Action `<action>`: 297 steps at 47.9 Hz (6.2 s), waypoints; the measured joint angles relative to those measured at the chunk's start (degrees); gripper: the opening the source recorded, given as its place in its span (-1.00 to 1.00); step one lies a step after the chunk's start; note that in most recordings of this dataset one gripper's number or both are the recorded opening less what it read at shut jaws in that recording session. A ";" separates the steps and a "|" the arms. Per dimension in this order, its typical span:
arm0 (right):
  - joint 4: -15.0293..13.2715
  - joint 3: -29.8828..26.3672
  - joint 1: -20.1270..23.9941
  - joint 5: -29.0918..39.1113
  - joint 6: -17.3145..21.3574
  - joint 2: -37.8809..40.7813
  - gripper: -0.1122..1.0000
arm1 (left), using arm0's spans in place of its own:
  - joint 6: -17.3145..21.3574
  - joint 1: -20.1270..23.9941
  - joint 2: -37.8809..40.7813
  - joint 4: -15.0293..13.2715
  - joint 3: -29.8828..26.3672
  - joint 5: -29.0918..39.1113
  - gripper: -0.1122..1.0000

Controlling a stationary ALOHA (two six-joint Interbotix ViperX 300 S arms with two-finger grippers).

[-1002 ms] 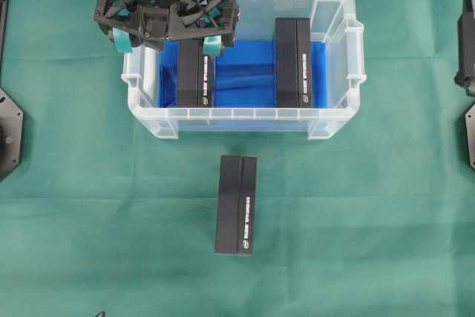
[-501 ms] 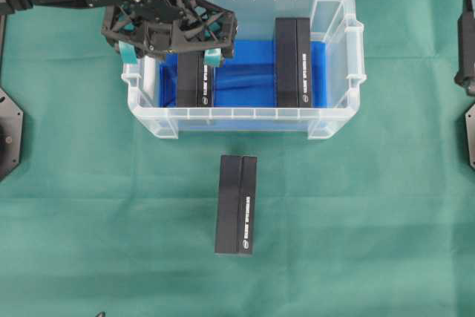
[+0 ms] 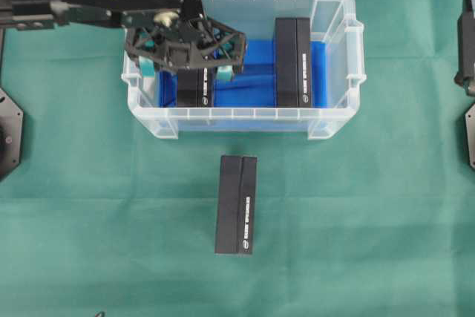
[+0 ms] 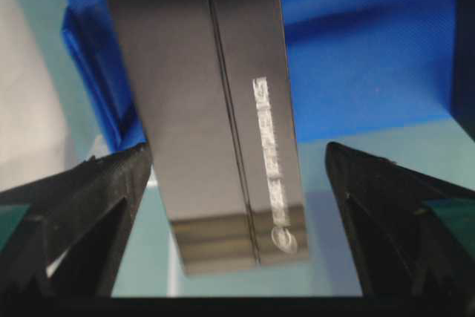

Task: Take the box out of the case with the left arm.

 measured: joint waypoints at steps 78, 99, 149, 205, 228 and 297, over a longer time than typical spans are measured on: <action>0.00 0.09 0.00 0.00 -0.09 0.00 -0.75 | -5.36 0.53 -0.26 0.62 5.10 -8.61 0.29; 0.00 0.09 0.00 0.09 0.00 0.00 -0.75 | -6.06 -0.26 -3.78 0.09 2.99 -2.81 0.29; 0.00 0.09 0.00 0.00 0.00 0.00 -0.75 | -5.89 0.09 -11.60 0.26 -19.34 24.43 0.29; 0.00 0.09 0.00 -0.09 0.00 0.00 -0.75 | -6.06 0.18 -11.60 0.35 -19.25 24.52 0.29; 0.00 0.09 0.00 0.00 0.00 0.00 -0.75 | -6.06 0.18 -11.60 0.44 -19.25 24.52 0.29; 0.00 0.09 0.00 0.00 -0.09 0.00 -0.75 | -13.45 -6.33 -13.62 0.62 -15.38 24.61 0.29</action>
